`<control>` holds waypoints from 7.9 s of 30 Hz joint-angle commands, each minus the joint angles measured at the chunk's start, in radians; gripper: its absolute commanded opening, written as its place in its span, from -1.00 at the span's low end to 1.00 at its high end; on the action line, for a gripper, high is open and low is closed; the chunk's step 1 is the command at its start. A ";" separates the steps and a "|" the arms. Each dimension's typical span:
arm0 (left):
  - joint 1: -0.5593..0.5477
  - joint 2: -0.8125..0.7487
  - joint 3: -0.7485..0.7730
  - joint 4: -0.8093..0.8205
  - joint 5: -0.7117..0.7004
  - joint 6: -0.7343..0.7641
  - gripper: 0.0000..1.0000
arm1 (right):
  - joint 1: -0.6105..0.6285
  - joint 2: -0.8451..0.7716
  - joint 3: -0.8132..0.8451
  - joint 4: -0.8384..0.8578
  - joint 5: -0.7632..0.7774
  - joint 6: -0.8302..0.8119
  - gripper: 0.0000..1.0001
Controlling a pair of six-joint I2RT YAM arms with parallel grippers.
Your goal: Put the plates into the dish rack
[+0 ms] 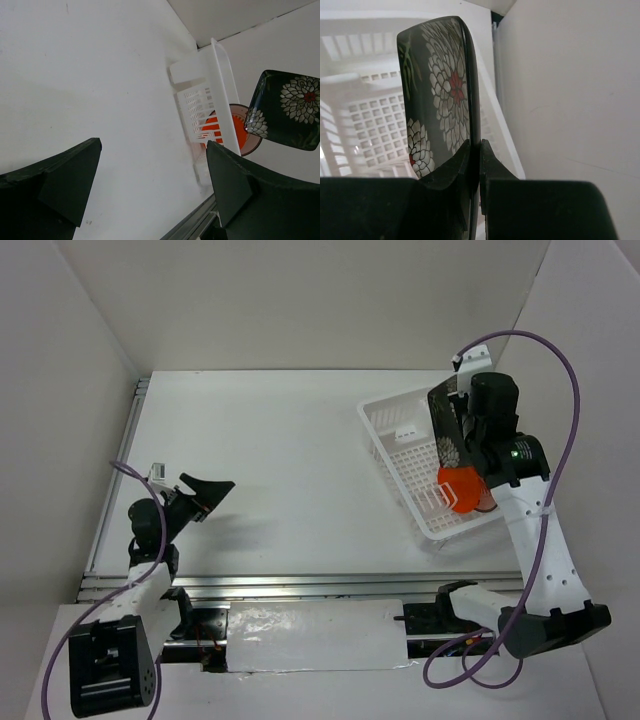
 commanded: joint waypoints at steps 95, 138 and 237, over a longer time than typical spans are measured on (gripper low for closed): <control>0.005 0.115 0.028 0.061 0.047 -0.002 0.99 | 0.011 0.086 -0.219 -0.085 0.174 0.007 -0.97; 0.015 0.081 0.036 0.019 0.040 0.015 0.99 | 0.074 0.148 0.162 -0.283 0.163 0.248 0.36; -0.830 -0.109 0.441 -0.559 -0.681 0.584 0.99 | 0.861 -0.394 -0.572 0.172 0.519 1.052 1.00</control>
